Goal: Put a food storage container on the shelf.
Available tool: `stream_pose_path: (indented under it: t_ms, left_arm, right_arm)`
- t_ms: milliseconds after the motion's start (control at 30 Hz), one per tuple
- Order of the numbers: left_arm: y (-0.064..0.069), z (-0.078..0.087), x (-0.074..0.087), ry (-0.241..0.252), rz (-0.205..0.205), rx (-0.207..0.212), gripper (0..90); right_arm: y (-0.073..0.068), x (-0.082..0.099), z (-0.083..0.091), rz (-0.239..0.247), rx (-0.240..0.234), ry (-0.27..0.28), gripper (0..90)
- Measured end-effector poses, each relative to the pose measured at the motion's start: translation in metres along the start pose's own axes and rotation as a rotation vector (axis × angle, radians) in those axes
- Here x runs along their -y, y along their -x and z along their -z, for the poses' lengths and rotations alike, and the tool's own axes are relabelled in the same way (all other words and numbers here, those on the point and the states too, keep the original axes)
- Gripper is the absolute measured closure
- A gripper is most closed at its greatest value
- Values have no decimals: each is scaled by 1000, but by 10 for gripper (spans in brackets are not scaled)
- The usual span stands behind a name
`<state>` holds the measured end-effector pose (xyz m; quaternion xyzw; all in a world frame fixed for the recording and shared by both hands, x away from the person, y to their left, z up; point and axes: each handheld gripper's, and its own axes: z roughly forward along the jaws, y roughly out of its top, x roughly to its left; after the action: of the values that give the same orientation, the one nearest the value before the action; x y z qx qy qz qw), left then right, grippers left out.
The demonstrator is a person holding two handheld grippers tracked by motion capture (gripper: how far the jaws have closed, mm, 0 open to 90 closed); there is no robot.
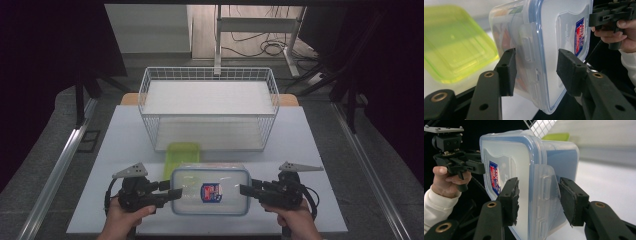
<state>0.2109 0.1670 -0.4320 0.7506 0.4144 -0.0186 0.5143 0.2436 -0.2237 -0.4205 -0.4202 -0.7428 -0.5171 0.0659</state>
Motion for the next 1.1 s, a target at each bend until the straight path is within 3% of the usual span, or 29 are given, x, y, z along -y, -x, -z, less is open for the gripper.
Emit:
stream_pose_path:
  t_ms: [433,733,1100]
  left_arm:
    - [-14,8,-54,57,-45,-12,517]
    - [-18,17,-96,94,-97,-10,518]
    - [-26,17,-131,96,-112,-8,520]
  right_arm:
    - [4,-58,-5,52,-7,31,514]
    - [-4,-99,2,100,3,78,514]
    - [1,-135,4,119,7,93,513]
